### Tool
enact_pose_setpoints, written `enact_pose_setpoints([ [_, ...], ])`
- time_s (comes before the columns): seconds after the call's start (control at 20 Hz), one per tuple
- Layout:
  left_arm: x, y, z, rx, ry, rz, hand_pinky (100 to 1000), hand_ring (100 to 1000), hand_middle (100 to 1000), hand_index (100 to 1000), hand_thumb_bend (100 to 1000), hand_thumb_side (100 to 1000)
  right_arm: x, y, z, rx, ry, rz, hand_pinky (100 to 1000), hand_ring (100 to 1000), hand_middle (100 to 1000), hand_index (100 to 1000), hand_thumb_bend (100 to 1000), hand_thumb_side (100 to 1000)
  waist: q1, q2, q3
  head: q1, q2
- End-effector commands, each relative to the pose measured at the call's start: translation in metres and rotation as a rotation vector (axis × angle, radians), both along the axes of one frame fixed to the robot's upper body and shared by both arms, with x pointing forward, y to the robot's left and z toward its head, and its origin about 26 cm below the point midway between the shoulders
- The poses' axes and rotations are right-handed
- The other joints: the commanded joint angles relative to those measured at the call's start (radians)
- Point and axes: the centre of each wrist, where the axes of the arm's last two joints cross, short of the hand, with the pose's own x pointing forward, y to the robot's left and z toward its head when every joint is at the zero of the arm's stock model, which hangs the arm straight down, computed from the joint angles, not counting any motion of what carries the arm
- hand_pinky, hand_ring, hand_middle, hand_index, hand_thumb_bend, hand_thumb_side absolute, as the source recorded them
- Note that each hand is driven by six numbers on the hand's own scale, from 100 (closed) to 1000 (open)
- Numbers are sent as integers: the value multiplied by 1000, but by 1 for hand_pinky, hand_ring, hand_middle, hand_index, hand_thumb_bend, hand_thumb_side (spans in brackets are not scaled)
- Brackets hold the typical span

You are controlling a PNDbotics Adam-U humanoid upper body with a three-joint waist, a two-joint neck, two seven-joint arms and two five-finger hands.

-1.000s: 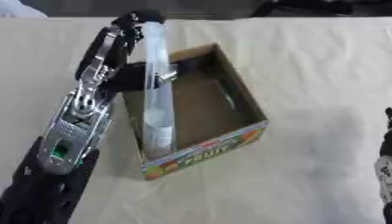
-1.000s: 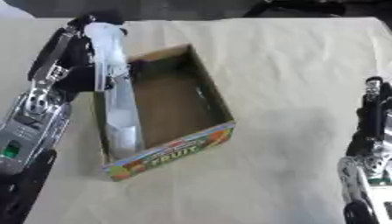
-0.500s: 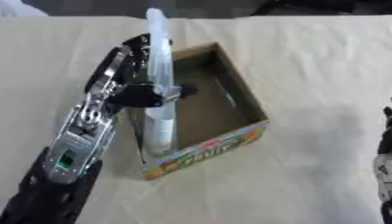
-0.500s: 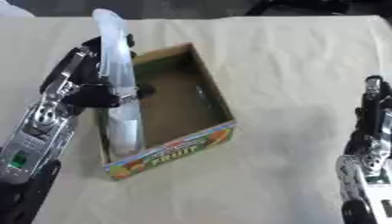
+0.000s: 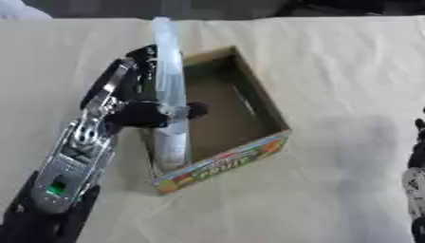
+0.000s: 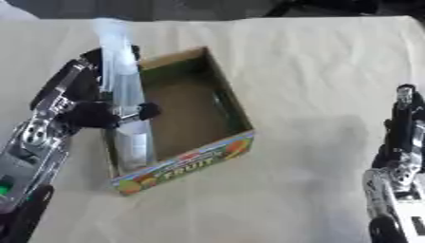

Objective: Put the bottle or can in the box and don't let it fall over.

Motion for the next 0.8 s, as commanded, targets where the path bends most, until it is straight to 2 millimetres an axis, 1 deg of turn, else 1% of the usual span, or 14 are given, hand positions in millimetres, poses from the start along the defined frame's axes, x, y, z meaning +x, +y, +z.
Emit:
enact_pose_setpoints([
  [0.05, -2, 11, 6, 24, -30, 22, 1000, 777, 833, 737, 904, 178, -1, -5, 6, -14, -13, -11, 1000, 1000, 1000, 1000, 100, 772, -2, -22, 2, -5, -3],
  [0.1, -2, 14, 4, 29, -27, 33, 1000, 778, 835, 739, 918, 187, -1, -5, 6, -14, -14, -10, 1000, 1000, 1000, 1000, 100, 771, -3, -22, 3, -6, -4],
  [0.25, -2, 18, 1, 39, -25, 49, 1000, 778, 835, 739, 920, 188, -1, -5, 6, -13, -14, -11, 1000, 1000, 1000, 1000, 100, 771, -4, -22, 3, -6, -4],
  [0.4, 0, 22, -7, 65, 7, 61, 1000, 788, 844, 742, 930, 156, -1, -4, 7, -12, -19, -8, 1000, 1000, 1000, 1000, 100, 765, -7, -20, 5, -5, -7],
  [0.55, 3, 23, -15, 100, 40, 54, 1000, 792, 848, 745, 937, 153, -1, -3, 7, -10, -20, -6, 1000, 1000, 1000, 1000, 100, 766, -10, -19, 5, -4, -7],
  [0.8, 4, 25, -19, 134, 59, 33, 1000, 795, 849, 743, 926, 128, -1, -3, 7, -6, -22, -6, 1000, 1000, 1000, 1000, 100, 773, -12, -17, 8, -5, -6],
])
